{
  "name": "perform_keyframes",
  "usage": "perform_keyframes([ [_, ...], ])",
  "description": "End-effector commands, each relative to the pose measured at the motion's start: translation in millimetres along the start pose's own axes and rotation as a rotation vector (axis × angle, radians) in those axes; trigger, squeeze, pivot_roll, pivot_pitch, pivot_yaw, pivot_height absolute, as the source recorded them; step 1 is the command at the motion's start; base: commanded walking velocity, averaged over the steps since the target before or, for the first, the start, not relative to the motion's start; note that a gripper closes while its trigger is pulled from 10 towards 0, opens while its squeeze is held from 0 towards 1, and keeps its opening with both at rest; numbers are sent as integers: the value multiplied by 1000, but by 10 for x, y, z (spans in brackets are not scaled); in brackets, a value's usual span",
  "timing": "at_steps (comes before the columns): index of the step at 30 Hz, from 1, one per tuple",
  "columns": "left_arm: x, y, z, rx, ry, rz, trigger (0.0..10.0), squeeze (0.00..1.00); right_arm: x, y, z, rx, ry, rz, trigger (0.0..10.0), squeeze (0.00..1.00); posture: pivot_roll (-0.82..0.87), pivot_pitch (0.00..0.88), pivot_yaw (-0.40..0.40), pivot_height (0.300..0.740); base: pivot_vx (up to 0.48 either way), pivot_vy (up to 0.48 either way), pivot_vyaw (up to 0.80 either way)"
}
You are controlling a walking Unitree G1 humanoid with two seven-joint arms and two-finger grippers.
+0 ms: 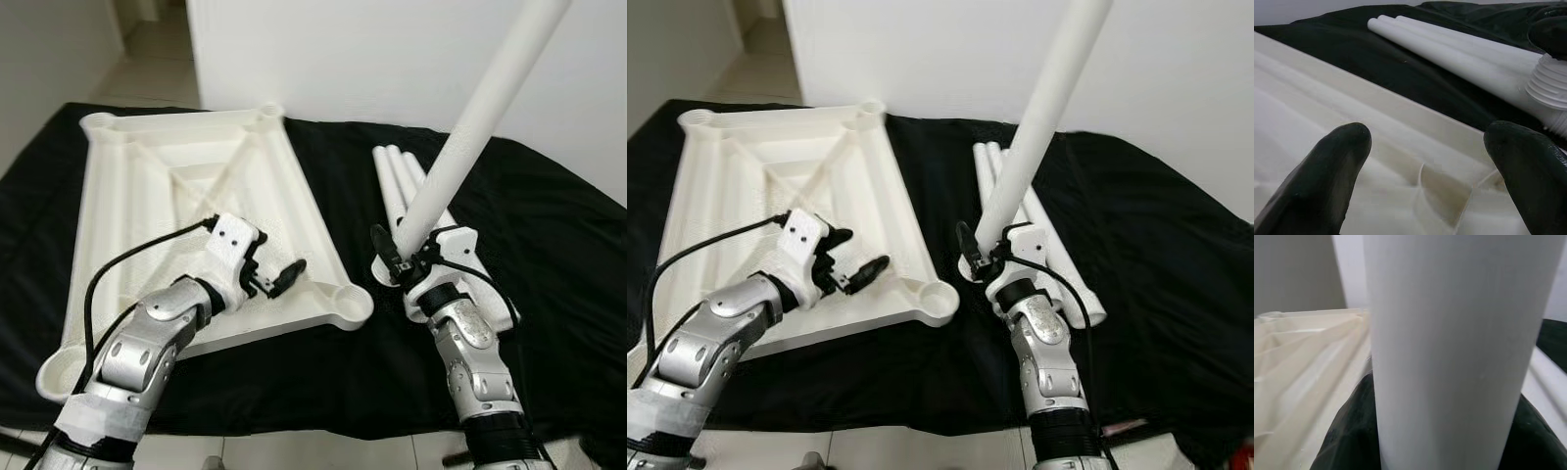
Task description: Building children table
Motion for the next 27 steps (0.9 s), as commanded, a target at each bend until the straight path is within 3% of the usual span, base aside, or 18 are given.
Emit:
perform_keyframes([
  [1,-2,-15,-30,22,6,7,10000,0,6,8,40,-13,11,-3,10000,0,53,81,-49,740,0,0,-800],
  [13,30,-26,-74,59,14,33,10000,0,11,-9,47,-12,24,-2,10000,0,54,80,-50,740,0,0,-754],
  [27,18,-22,-119,99,36,37,10000,0,28,-9,28,-6,23,17,10000,0,59,84,-50,740,0,0,0],
])
Point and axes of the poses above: a point about 5 cm out from each wrist's last joint towards the gripper, its own y axis pointing back from the gripper into the wrist, its own x axis along the axis of the wrist's last joint, z = x × y, the point moved 1 cm from there along -y, pointing out of the wrist towards the gripper, and after that the axes turned 7 degrees about y, right-handed, at the moved point
